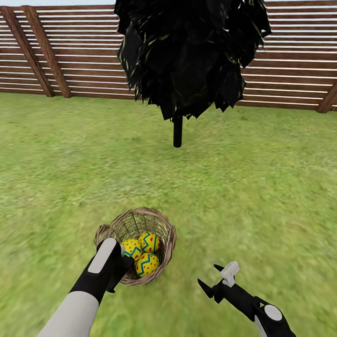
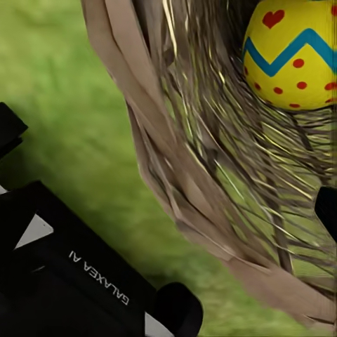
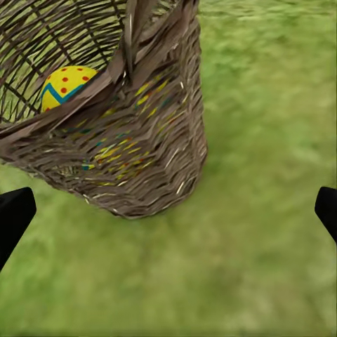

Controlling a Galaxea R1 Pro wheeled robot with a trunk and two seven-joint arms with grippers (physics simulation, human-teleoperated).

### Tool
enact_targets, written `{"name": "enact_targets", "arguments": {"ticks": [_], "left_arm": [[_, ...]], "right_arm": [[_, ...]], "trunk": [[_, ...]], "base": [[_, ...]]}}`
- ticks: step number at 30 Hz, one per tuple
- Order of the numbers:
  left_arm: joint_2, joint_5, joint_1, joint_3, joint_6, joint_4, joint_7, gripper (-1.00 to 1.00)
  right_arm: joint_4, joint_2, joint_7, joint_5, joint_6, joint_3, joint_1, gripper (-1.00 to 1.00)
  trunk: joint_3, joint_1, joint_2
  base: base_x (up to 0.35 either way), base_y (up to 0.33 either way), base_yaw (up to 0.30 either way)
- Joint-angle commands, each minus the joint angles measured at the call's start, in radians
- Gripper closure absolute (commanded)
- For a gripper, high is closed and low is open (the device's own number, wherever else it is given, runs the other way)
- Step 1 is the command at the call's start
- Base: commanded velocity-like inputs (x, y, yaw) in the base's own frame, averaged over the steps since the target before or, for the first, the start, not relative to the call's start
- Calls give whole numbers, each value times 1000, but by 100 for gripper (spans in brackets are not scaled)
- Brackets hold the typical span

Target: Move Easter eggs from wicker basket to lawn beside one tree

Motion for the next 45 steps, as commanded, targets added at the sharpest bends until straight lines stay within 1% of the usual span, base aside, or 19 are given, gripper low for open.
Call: {"name": "enact_targets", "arguments": {"ticks": [1,8,16,19,20,21,24,35,45], "left_arm": [[-1,2,0,2,8,1,-7,-100],[-2,5,0,6,8,3,-59,-100],[-6,8,0,11,-2,4,-70,-100],[-7,8,0,28,-3,6,-70,-100],[-7,8,0,40,-3,6,-70,-100],[-8,9,0,72,-4,7,-70,-100],[-9,10,0,85,-4,7,-71,-100],[-14,15,0,97,-4,8,-71,-100],[-14,21,0,103,-5,21,-71,-100]], "right_arm": [[1,0,3,4,-5,-1,0,-100],[3,0,3,5,-5,-1,0,-100],[4,0,2,7,-4,1,0,-100],[4,0,2,7,-4,1,0,-100],[4,0,2,7,-4,1,0,-100],[4,0,1,8,-4,1,0,-100],[4,1,1,8,-4,1,0,-100],[5,1,0,9,-4,1,0,-100],[7,1,-2,10,-4,1,0,-100]], "trunk": [[-4,4,-8],[-26,31,-57],[-51,61,-113],[-60,73,-134],[-63,77,-141],[-67,80,-148],[-76,92,-169],[-76,92,-169],[-107,130,-239]], "base": [[0,0,0],[0,0,0],[0,0,0],[0,0,0],[0,0,0],[0,0,0],[0,0,0],[0,0,0],[0,0,0]]}}
